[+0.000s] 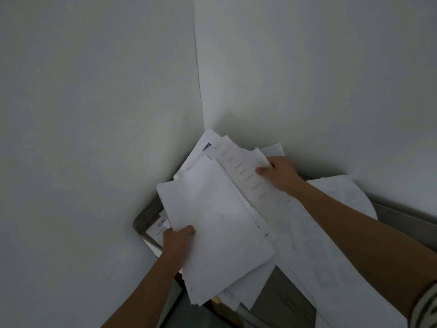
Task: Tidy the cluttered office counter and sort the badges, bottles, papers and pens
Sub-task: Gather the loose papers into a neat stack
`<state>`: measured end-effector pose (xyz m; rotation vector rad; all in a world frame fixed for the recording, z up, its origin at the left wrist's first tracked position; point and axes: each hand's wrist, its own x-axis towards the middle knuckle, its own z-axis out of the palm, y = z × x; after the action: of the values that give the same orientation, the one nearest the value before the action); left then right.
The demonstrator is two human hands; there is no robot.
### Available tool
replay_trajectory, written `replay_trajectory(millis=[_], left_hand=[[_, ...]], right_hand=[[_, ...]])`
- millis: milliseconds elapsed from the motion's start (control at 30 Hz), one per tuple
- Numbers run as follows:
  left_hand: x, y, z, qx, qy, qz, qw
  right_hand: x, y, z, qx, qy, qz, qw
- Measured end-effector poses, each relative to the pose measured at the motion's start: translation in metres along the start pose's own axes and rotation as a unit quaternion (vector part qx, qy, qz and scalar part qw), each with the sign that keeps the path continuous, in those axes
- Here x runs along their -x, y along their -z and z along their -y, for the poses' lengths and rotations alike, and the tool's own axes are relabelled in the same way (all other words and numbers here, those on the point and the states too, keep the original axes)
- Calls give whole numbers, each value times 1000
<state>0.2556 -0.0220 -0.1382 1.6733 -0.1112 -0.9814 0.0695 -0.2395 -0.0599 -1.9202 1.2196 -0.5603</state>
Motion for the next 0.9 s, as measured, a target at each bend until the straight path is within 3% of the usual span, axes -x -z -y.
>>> replay_trajectory(millis=[200, 467, 600, 767, 900], left_hand=[[-7, 3, 0, -4, 33, 16, 999], [-4, -3, -5, -41, 43, 57, 997], [-4, 0, -10, -48, 55, 97, 993], [-1, 6, -2, -69, 79, 176, 979], [-2, 4, 14, 69, 115, 200, 971]], right_hand=[[11, 67, 34, -74, 75, -177, 978], [31, 147, 85, -213, 106, -308, 921], [37, 149, 80, -201, 35, -255, 945], [59, 84, 16, -182, -131, -70, 972], [82, 23, -45, -145, -237, 33, 960]])
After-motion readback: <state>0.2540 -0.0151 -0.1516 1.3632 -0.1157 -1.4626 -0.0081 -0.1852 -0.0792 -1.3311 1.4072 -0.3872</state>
